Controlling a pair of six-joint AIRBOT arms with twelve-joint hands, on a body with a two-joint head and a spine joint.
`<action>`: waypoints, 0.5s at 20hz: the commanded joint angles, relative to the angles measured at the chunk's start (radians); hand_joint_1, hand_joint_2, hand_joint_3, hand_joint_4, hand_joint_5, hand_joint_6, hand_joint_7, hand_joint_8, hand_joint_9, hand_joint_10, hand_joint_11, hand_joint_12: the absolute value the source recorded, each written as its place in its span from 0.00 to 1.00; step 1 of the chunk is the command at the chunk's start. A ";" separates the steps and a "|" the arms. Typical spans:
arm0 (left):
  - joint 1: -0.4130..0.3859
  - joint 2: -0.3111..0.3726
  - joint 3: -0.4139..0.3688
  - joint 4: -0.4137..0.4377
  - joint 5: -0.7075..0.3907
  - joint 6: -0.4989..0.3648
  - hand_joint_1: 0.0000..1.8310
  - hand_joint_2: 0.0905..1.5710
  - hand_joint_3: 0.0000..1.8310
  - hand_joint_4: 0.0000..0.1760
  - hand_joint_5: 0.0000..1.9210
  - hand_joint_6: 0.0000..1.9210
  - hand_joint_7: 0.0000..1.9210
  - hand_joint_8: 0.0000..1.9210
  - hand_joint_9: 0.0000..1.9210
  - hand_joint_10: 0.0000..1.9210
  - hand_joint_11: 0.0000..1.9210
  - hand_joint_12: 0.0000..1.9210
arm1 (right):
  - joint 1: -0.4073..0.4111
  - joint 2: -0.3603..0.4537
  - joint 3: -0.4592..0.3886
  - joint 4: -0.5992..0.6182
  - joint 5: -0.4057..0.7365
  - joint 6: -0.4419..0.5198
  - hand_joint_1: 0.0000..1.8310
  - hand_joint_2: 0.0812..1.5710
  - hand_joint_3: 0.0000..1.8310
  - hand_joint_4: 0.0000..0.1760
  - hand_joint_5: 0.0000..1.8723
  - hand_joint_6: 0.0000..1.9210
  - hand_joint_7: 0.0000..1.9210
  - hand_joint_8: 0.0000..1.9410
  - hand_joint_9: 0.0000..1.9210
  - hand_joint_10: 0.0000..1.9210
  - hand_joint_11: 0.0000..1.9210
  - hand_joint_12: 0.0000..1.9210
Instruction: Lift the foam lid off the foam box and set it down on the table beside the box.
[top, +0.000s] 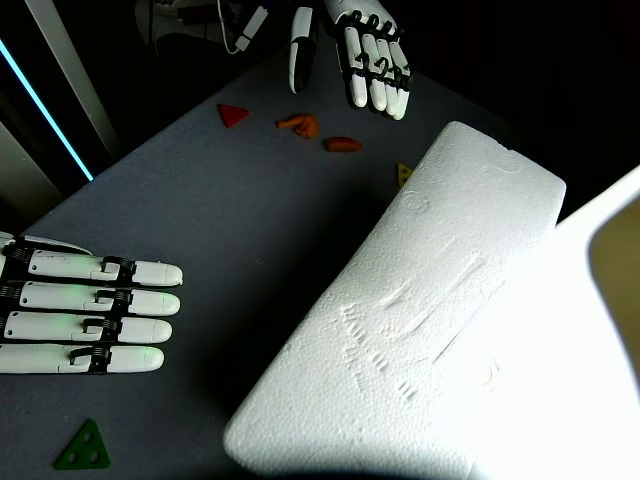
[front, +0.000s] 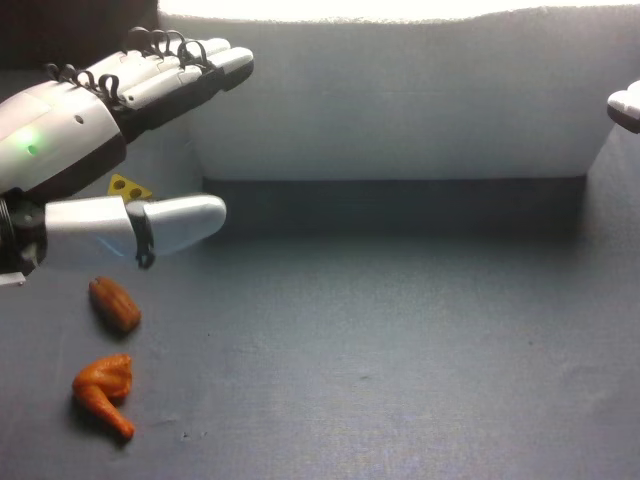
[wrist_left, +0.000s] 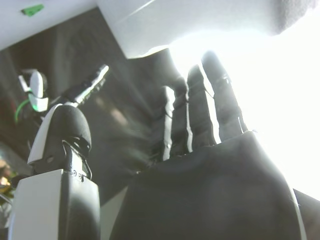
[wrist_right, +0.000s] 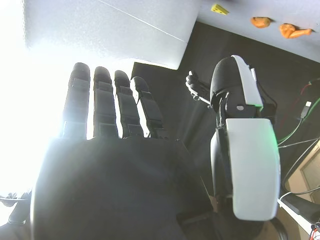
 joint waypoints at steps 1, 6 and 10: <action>-0.006 0.011 -0.003 -0.029 -0.127 -0.005 0.06 0.82 0.01 0.32 0.00 0.00 0.00 0.00 0.00 0.00 0.00 0.00 | 0.012 0.008 0.004 0.019 0.121 -0.003 0.19 0.84 0.00 0.00 0.00 0.00 0.00 0.00 0.00 0.00 0.00 0.08; 0.018 0.037 -0.022 -0.057 -0.167 0.013 0.07 0.81 0.00 0.40 0.00 0.00 0.00 0.00 0.00 0.00 0.00 0.00 | 0.006 0.010 0.001 0.038 0.154 -0.008 0.26 0.83 0.00 0.00 0.00 0.00 0.00 0.00 0.00 0.00 0.00 0.24; 0.047 0.061 -0.036 -0.119 -0.233 0.053 0.12 0.82 0.00 0.27 0.00 0.00 0.00 0.00 0.00 0.00 0.00 0.00 | -0.003 0.013 -0.001 0.078 0.206 -0.024 0.24 0.83 0.00 0.00 0.00 0.00 0.00 0.00 0.00 0.00 0.00 0.03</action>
